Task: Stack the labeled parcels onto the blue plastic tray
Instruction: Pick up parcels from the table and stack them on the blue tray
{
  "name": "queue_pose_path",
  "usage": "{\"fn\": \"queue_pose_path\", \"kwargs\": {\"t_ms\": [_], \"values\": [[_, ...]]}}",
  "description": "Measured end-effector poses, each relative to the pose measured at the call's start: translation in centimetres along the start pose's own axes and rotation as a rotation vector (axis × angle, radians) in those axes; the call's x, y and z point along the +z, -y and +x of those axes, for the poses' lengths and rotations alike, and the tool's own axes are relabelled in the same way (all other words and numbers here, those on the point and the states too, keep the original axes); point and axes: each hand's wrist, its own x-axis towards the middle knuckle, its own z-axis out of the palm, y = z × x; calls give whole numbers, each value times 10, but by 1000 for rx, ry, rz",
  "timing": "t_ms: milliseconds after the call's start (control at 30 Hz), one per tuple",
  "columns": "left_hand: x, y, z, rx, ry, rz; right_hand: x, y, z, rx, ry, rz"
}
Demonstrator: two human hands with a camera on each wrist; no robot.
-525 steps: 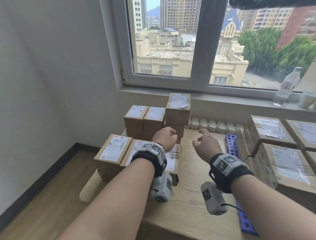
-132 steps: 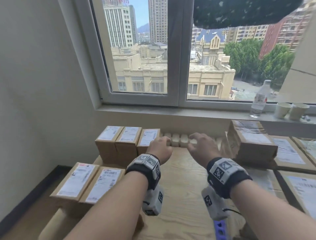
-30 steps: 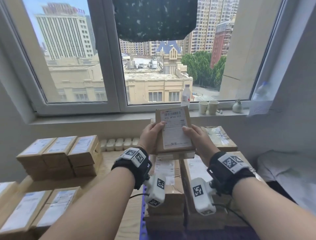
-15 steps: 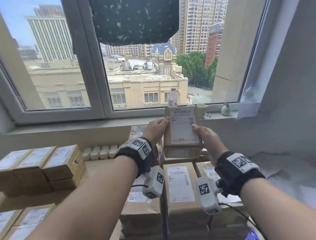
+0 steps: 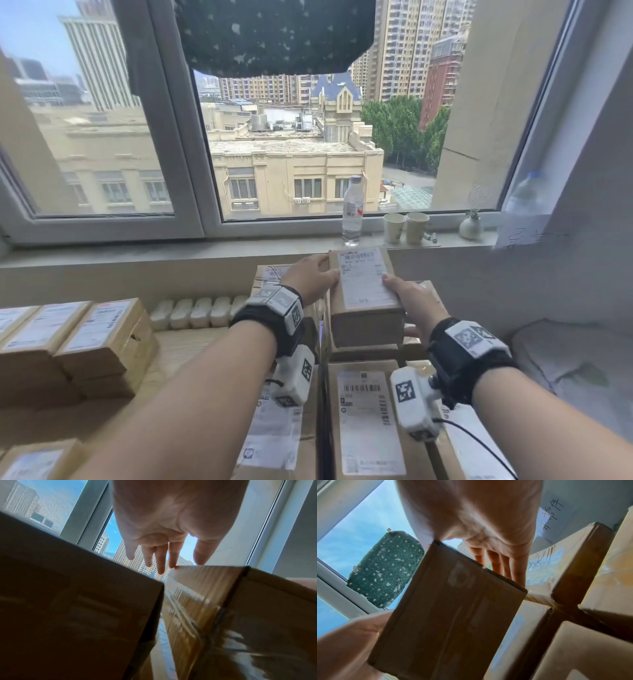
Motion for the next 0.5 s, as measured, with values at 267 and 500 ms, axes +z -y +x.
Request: {"fn": "queue_pose_path", "kwargs": {"t_ms": [267,500], "values": [[23,18,17,-40,37,118,12,-7,21,53,22,-15],[30,19,21,-30,5,136,17,-10,27,54,10,-77]]}}
